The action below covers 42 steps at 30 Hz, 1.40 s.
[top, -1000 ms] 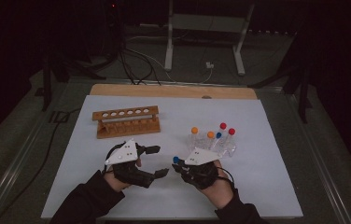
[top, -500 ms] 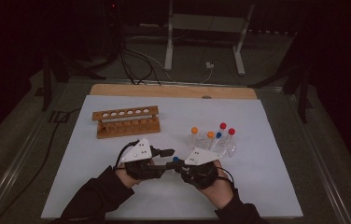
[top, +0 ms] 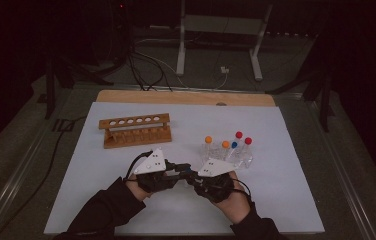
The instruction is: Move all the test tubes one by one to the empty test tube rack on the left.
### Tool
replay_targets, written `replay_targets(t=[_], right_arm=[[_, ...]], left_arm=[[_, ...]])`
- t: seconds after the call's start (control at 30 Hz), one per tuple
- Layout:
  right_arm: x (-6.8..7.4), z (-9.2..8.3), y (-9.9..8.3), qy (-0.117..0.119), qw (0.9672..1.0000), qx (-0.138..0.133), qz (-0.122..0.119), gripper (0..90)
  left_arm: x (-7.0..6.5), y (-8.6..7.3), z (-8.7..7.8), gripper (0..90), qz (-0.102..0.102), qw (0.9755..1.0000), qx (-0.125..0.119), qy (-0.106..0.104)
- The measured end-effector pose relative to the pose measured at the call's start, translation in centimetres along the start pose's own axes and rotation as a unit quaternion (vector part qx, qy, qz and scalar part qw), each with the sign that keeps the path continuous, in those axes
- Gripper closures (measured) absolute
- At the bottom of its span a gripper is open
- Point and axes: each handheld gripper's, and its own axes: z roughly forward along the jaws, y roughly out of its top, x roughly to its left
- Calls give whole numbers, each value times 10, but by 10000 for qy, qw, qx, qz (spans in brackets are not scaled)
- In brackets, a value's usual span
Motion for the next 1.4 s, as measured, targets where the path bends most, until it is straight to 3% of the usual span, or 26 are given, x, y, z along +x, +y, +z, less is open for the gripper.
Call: replay_targets(t=[0.17,0.27,0.47,0.57,0.67,0.83,0.9,1.03,1.17,1.4], right_arm=[[-1,-1,0,43,10000,-42,2,762],[-1,-4,2,44,9999,-109,45,699],[-6,-13,2,13,9988,-430,228,476],[-7,-15,2,24,9981,-554,272,418],[-8,-18,1,-7,9971,-682,341,279],[-9,-21,0,-91,9954,-874,392,155],[-12,-23,-1,82,9940,-994,443,93],[-14,-24,-2,161,9935,-1027,465,58],[-17,-25,-2,387,9922,-1057,538,14],[-16,-26,-2,358,9916,-1143,481,0]], left_arm=[[1,2,-2,776,6,10000,-28,-4],[2,4,-5,776,66,9999,-26,87],[13,7,-16,777,46,9994,-96,334],[23,9,-21,778,24,9988,-104,480],[38,13,-27,778,-10,9974,-73,722],[51,18,-32,778,-85,9960,-70,884],[54,20,-33,778,-68,9953,-57,968],[61,28,-35,778,-1,9944,-13,1055],[69,33,-37,778,18,9929,0,1188],[90,37,-38,778,-118,9897,15,1426]])
